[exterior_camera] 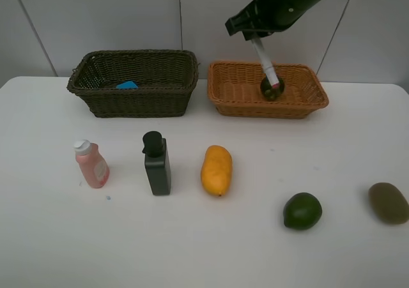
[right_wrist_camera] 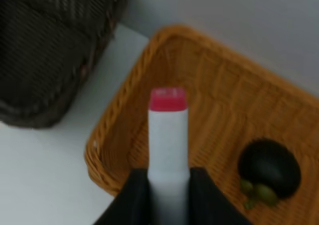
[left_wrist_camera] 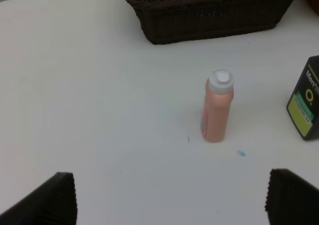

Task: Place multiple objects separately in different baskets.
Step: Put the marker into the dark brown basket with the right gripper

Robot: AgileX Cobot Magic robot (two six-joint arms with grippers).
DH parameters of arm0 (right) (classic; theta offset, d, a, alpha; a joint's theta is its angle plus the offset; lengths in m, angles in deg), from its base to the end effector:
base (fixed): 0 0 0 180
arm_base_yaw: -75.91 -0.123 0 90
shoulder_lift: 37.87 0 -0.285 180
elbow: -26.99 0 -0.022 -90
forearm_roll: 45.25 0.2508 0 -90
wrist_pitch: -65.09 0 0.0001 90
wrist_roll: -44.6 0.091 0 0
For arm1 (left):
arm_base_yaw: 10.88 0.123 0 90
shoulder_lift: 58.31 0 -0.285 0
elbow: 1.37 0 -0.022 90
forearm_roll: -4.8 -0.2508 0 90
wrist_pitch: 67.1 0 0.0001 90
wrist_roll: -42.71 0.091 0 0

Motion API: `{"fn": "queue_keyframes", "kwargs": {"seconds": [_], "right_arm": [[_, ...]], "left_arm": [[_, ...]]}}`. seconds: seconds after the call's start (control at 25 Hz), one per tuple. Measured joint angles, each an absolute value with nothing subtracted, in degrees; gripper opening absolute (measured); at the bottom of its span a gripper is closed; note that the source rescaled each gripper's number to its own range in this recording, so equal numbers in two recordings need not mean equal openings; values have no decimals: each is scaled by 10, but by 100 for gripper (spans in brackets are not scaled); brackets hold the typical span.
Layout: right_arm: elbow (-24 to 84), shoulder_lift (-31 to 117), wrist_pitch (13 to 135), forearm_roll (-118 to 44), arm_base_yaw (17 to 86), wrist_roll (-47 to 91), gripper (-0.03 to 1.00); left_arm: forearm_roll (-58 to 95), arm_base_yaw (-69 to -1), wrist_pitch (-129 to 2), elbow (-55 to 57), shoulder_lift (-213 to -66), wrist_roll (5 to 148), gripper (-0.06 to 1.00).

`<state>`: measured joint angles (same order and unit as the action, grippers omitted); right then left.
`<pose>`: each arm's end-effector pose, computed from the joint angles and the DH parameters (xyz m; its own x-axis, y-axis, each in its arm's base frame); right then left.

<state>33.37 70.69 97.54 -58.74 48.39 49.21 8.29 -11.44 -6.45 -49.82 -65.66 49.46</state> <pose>0.3649 0.1772 0.2991 -0.5656 -0.4278 -0.7050 -0.4489 0.8769 -0.1719 -0.0063 -0.0048 0.2781 -0.4379 0.0920 -0.8943 0.0961 0.9938 0.0551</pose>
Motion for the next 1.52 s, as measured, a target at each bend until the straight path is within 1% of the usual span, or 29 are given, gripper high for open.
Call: {"fn": "queue_keyframes", "kwargs": {"seconds": [0.32, 0.6, 0.96, 1.52], "right_arm": [[489, 820, 921, -530, 438, 478, 0], [568, 915, 860, -502, 417, 477, 0], [584, 982, 751, -468, 405, 477, 0], [589, 1044, 635, -474, 401, 477, 0]], "left_arm": [[83, -114, -65, -498, -657, 495, 100], [83, -114, -65, -498, -657, 495, 100], [83, -114, -65, -498, -657, 495, 100], [83, -114, -65, -498, -657, 495, 100]]}}
